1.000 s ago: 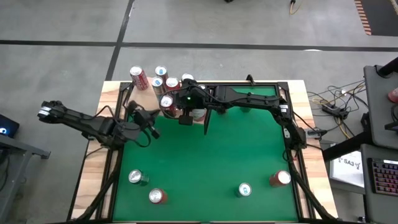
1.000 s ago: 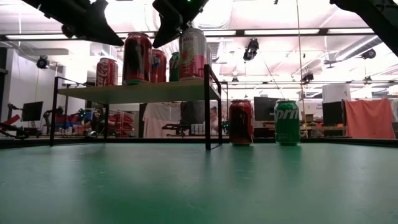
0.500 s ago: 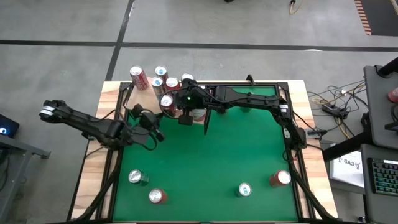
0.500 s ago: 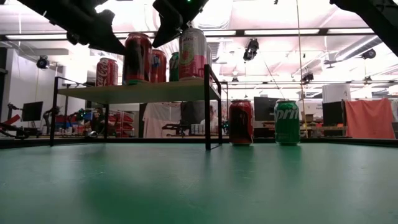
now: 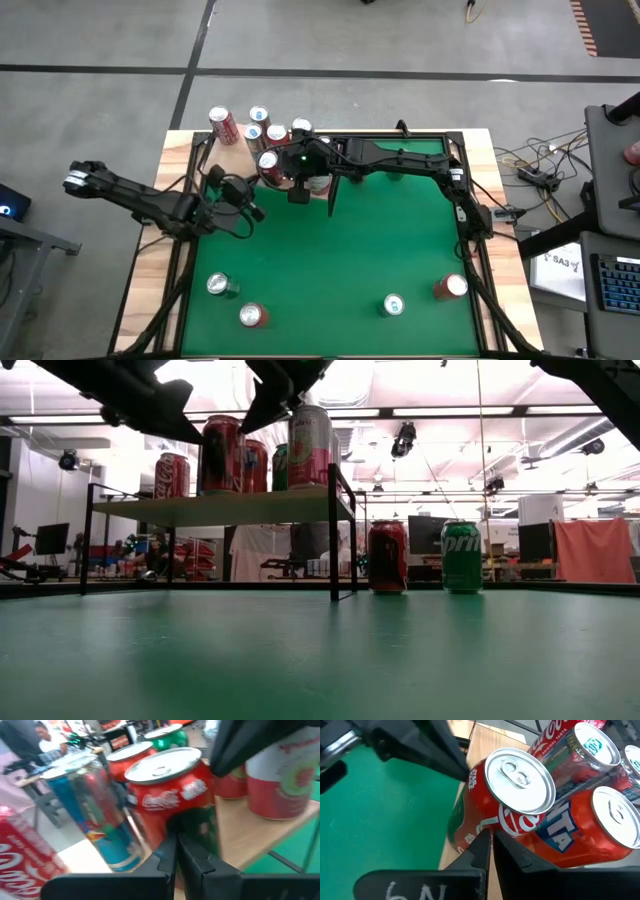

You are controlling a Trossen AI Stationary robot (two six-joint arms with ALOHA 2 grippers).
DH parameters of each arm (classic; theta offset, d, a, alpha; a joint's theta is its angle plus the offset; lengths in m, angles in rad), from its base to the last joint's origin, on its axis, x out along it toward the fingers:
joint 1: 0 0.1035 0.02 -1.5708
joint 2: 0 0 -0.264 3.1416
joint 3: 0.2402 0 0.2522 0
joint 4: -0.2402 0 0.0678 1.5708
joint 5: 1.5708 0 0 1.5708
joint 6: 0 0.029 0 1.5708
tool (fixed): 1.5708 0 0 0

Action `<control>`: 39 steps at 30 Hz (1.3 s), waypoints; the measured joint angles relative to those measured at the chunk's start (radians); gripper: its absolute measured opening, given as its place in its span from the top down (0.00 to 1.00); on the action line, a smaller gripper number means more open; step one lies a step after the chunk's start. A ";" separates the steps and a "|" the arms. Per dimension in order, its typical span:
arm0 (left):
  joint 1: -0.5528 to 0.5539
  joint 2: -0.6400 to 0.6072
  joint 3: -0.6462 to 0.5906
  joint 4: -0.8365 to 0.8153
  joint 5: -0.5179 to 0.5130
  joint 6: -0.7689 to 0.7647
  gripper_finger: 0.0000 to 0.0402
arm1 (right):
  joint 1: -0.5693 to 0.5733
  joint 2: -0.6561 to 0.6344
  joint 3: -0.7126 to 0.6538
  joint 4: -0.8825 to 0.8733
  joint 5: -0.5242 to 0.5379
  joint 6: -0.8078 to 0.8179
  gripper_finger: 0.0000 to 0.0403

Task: Place canned beverage on shelf
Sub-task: Move the red/black soda can on the shelf aligned with the other red/black soda can

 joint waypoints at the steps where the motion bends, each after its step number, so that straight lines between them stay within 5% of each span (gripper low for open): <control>1: 0.000 -0.003 0.000 -0.005 -0.009 0.006 1.00 | 0.000 0.000 0.000 0.001 0.000 0.000 0.97; 8: -0.003 -0.043 0.000 -0.021 0.008 0.019 1.00 | 0.000 -0.004 0.000 -0.014 0.088 -0.017 0.97; 14: -0.006 -0.031 0.000 -0.020 0.201 0.016 1.00 | -0.013 -0.005 0.001 0.028 0.117 -0.043 0.97; 25: -0.005 0.039 0.000 -0.014 0.021 -0.034 1.00 | -0.013 0.000 -0.007 0.069 0.024 -0.029 0.97; 39: -0.014 -0.007 0.000 -0.031 0.038 -0.044 1.00 | -0.003 -0.003 -0.008 0.061 0.072 -0.033 0.97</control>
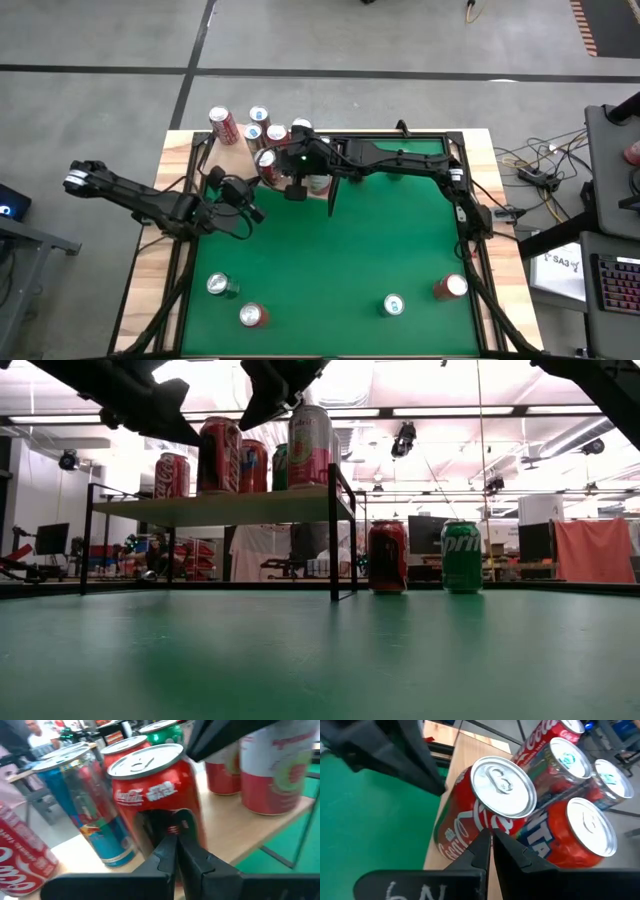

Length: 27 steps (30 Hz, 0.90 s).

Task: Place canned beverage on shelf
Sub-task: Move the red/black soda can on the shelf aligned with the other red/black soda can

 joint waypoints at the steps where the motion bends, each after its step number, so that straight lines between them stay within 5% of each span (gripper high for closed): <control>1: -0.001 -0.004 0.000 0.000 0.016 0.002 1.00 | 0.000 -0.002 0.000 0.000 0.009 -0.002 0.97; 8: 0.000 0.000 0.000 -0.003 0.047 0.012 1.00 | -0.028 0.013 0.002 0.024 0.023 -0.001 0.97; 17: 0.000 0.001 0.000 -0.007 -0.118 0.012 1.00 | -0.017 0.034 0.002 0.032 0.018 -0.009 0.97; 27: -0.002 -0.022 0.000 -0.014 -0.126 0.013 1.00 | 0.015 0.035 0.002 0.032 -0.069 -0.029 0.97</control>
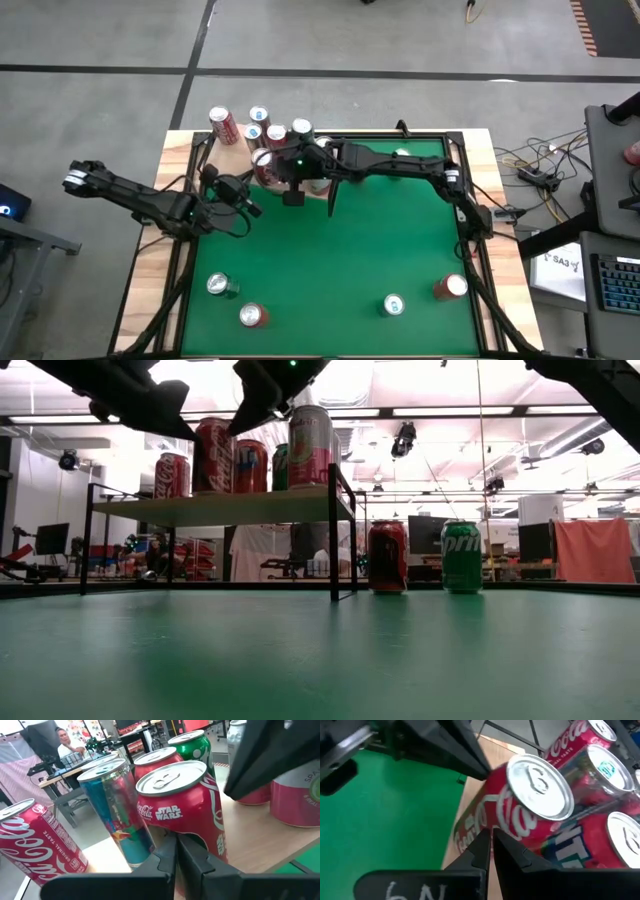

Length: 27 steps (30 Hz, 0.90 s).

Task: Place canned beverage on shelf
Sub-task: Move the red/black soda can on the shelf aligned with the other red/black soda can

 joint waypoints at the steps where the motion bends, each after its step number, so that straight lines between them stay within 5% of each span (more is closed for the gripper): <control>1: -0.003 -0.004 0.000 0.000 0.001 0.004 1.00 | 0.003 0.000 0.000 -0.003 0.002 -0.005 0.97; 12: -0.052 0.005 0.197 -0.047 0.243 0.140 1.00 | 0.006 -0.130 0.000 -0.189 0.045 -0.005 0.97; 22: -0.027 0.092 0.568 -0.453 0.274 0.074 1.00 | 0.006 -0.310 0.000 -0.403 0.042 0.083 0.97; 27: 0.043 0.154 0.711 -0.563 0.416 0.069 1.00 | 0.008 -0.371 -0.001 -0.538 0.034 0.187 0.97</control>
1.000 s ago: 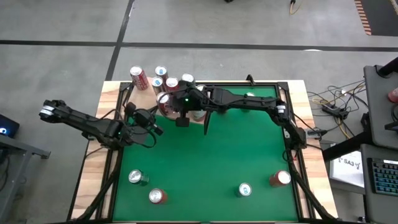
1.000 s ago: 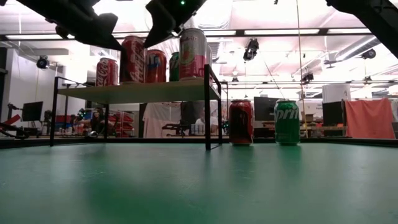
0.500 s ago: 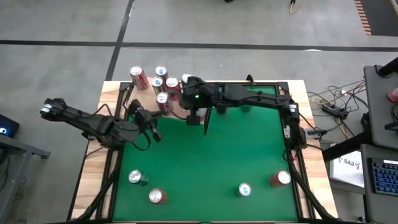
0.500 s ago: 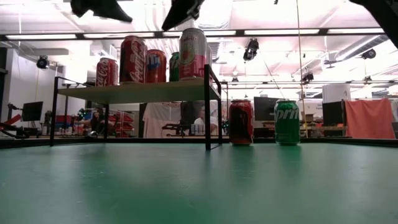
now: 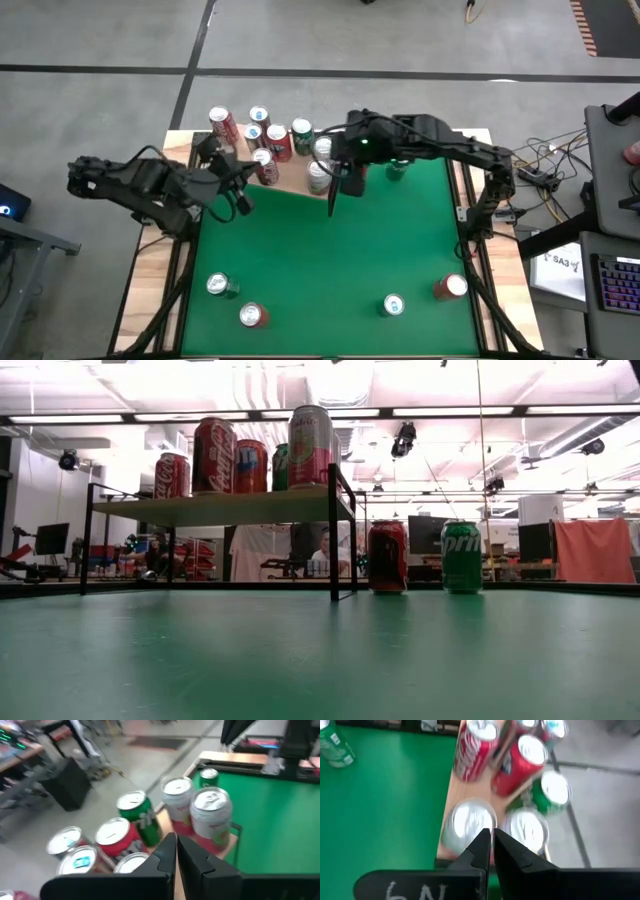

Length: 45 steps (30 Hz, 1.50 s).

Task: Place canned beverage on shelf
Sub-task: Move the red/black soda can on the shelf aligned with the other red/black soda can

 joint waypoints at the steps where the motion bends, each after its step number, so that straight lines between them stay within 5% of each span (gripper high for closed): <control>1: 0.021 0.014 0.019 -0.015 0.041 0.000 1.00 | 0.000 -0.010 0.000 -0.030 0.000 0.020 0.97; 9: 0.162 0.110 0.148 -0.206 0.291 0.018 1.00 | 0.003 -0.108 -0.082 -0.099 -0.122 0.108 0.97; 26: 0.230 0.229 0.174 -0.336 0.186 0.081 1.00 | 0.005 -0.304 -0.425 0.085 -0.122 0.157 0.97; 35: 0.296 0.258 0.174 -0.327 0.297 0.239 1.00 | 0.005 -0.338 -0.480 0.119 -0.122 0.157 0.97; 45: 0.329 0.258 0.174 -0.327 0.302 0.271 1.00 | 0.005 -0.333 -0.515 0.150 -0.122 0.149 0.97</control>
